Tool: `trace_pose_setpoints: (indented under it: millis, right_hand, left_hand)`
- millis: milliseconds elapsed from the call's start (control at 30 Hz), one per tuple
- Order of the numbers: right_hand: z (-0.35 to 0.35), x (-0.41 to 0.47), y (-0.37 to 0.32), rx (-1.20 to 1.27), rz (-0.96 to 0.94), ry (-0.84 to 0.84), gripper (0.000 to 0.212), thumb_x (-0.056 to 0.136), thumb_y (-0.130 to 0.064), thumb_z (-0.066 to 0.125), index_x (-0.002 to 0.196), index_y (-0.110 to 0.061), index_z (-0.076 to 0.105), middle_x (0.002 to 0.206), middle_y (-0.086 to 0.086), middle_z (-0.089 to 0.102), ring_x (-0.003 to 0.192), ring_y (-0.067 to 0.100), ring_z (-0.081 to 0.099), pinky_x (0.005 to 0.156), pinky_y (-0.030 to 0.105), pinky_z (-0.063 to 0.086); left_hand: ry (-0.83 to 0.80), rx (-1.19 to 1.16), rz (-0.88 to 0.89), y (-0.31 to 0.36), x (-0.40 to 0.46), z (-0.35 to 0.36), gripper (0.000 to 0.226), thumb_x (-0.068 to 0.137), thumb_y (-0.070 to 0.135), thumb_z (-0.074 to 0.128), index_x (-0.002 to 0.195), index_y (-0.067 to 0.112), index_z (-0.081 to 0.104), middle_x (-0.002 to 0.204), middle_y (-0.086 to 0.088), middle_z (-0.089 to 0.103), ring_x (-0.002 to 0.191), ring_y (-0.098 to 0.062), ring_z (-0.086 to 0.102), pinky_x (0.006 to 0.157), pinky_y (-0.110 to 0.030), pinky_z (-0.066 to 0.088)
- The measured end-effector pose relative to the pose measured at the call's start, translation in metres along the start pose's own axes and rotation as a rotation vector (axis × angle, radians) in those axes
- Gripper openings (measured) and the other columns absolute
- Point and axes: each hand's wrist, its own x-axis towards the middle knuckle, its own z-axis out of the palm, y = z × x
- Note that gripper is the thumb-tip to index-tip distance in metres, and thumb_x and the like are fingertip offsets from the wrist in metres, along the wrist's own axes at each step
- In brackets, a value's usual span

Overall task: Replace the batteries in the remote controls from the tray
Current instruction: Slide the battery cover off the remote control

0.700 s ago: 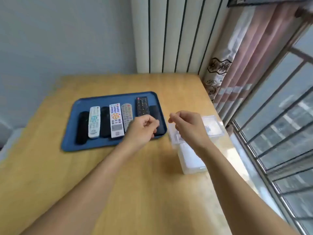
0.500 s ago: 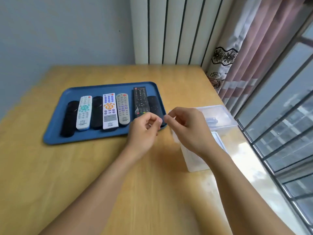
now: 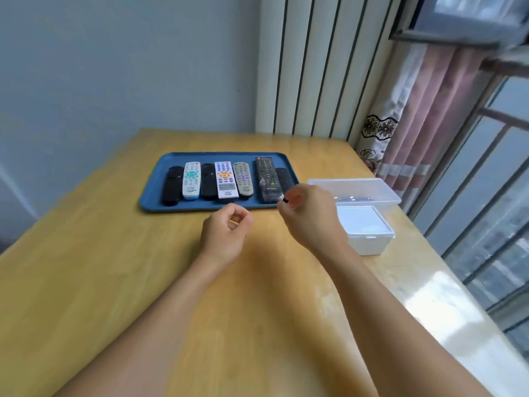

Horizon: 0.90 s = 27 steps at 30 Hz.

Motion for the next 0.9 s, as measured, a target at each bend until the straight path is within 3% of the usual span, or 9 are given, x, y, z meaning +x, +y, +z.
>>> trace_pose_setpoints:
  millis: [67,167,300,367,467,600,700,833,900]
  right_hand:
    - [0.002,0.017,0.001,-0.053,0.033,-0.008,0.016,0.084,-0.013,0.059,0.076,0.001,0.063,0.072,0.014,0.064,0.076,0.037,0.059,0.061,0.039,0.05]
    - [0.001,0.047,-0.006,-0.221,0.093,-0.142,0.032,0.085,0.001,0.054,0.059,-0.009,0.038,0.06,0.008,0.045,0.069,0.035,0.045,0.053,0.034,0.032]
    - [0.011,0.08,-0.01,-0.349,0.216,-0.351,0.038,0.082,0.007,0.071,0.063,-0.009,0.042,0.067,0.007,0.069,0.059,0.022,0.058,0.052,0.029,0.047]
    - [0.023,0.098,-0.005,-0.311,0.269,-0.358,0.034,0.089,0.007,0.06,0.066,-0.009,0.041,0.052,0.004,0.064,0.049,0.015,0.059,0.044,0.023,0.048]
    - [0.032,0.111,-0.002,-0.248,0.349,-0.355,0.028,0.093,0.003,0.058,0.072,-0.008,0.043,0.058,0.007,0.06,0.054,0.02,0.066,0.05,0.028,0.056]
    - [0.033,0.113,-0.003,-0.308,0.354,-0.363,0.038,0.086,0.004,0.068,0.065,-0.009,0.04,0.056,0.001,0.048,0.046,0.011,0.044,0.023,0.015,0.027]
    - [0.038,0.114,-0.005,-0.386,0.321,-0.34,0.038,0.078,0.011,0.06,0.059,-0.012,0.037,0.059,0.001,0.04,0.048,0.013,0.037,0.032,0.02,0.032]
    - [0.035,0.111,-0.008,-0.348,0.301,-0.259,0.034,0.074,0.013,0.061,0.056,-0.009,0.042,0.056,0.005,0.048,0.048,0.016,0.045,0.04,0.025,0.035]
    - [0.032,0.105,-0.004,-0.273,0.267,-0.138,0.025,0.079,0.006,0.059,0.06,-0.006,0.047,0.062,0.011,0.061,0.053,0.023,0.056,0.042,0.027,0.042]
  left_hand:
    - [0.018,0.03,0.021,-0.002,0.001,-0.011,0.007,0.085,0.027,0.066,0.08,0.021,0.067,0.071,0.003,0.066,0.066,-0.024,0.064,0.067,-0.036,0.053]
    - [0.076,0.053,0.038,-0.011,0.01,-0.02,0.01,0.089,0.015,0.068,0.081,0.02,0.067,0.07,0.002,0.065,0.065,-0.021,0.063,0.065,-0.032,0.051]
    - [0.11,0.042,0.044,-0.02,0.022,-0.017,0.009,0.089,0.014,0.068,0.083,0.02,0.067,0.066,0.004,0.063,0.055,-0.014,0.058,0.058,-0.027,0.047]
    - [0.084,0.073,0.072,-0.023,0.03,-0.017,0.009,0.09,0.011,0.067,0.084,0.017,0.067,0.063,0.007,0.061,0.048,-0.006,0.053,0.052,-0.022,0.043]
    - [0.051,0.079,0.094,-0.026,0.039,-0.017,0.008,0.091,0.011,0.067,0.086,0.017,0.067,0.069,0.007,0.063,0.045,-0.004,0.052,0.05,-0.021,0.041]
    - [0.044,0.113,0.099,-0.03,0.046,-0.017,0.007,0.091,0.014,0.068,0.094,0.019,0.068,0.076,0.008,0.065,0.045,-0.004,0.054,0.052,-0.019,0.042]
    - [0.045,0.214,0.154,-0.033,0.046,-0.02,0.02,0.089,0.016,0.07,0.108,0.019,0.069,0.107,0.008,0.066,0.059,-0.007,0.064,0.065,-0.022,0.05]
    - [-0.006,0.421,0.177,-0.033,0.046,-0.021,0.03,0.087,0.022,0.071,0.116,0.014,0.071,0.111,0.002,0.068,0.069,-0.011,0.067,0.074,-0.025,0.049]
    - [-0.015,0.562,0.162,-0.031,0.045,-0.025,0.031,0.088,0.032,0.068,0.118,0.022,0.071,0.118,0.009,0.066,0.082,-0.016,0.067,0.078,-0.03,0.052]
